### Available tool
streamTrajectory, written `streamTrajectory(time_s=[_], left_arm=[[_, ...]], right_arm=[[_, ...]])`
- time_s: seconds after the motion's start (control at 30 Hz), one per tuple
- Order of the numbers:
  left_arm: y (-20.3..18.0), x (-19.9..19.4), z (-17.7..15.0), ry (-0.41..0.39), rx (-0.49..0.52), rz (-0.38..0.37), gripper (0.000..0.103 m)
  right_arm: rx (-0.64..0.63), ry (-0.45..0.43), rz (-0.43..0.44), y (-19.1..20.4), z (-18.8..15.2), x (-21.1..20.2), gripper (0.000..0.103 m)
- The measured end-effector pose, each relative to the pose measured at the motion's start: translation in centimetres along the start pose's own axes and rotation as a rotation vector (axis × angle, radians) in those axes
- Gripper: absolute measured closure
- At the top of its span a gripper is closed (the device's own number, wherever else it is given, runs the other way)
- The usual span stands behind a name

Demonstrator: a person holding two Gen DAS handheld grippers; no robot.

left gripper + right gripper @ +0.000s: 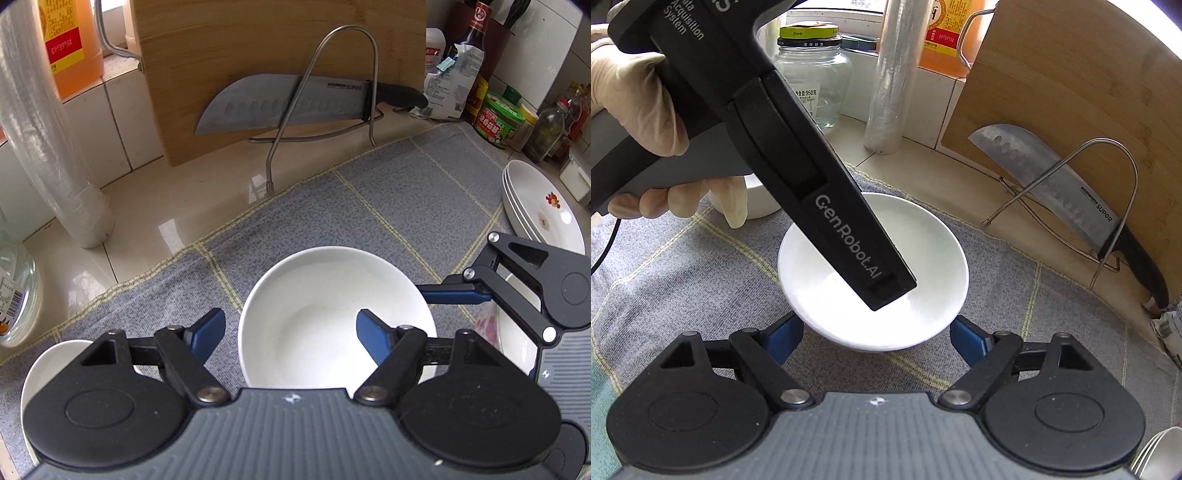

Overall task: Organize plates and bowls
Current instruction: 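Carry the held bowl with the left tool over the placed white bowl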

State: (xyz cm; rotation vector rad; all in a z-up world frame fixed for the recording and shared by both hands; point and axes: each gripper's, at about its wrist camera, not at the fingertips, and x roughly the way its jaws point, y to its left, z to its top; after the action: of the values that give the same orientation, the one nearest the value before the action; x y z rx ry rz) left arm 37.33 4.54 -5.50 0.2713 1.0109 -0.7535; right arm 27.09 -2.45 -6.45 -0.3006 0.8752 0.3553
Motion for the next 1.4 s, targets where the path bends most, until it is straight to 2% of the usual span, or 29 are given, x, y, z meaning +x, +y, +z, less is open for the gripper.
streamTrajectory(time_s=[0.4,0.93,1.4], left_arm=[[-0.2,-0.1,0.2,0.003,0.015,-0.037,0.038],[-0.6,0.4,0.6,0.062,0.111,-0.034,0.039],[-1.6,-1.3,0.6,0.028,0.127,-0.023,0.039]], right_arm=[[0.001,-0.004,0.010,-0.3,0.4,0.6,0.016],[0.016,-0.006,0.015,-0.3,0.5,0.5,0.016],[0.028,-0.034,0.008,-0.2,0.3,-1.3,0.016]])
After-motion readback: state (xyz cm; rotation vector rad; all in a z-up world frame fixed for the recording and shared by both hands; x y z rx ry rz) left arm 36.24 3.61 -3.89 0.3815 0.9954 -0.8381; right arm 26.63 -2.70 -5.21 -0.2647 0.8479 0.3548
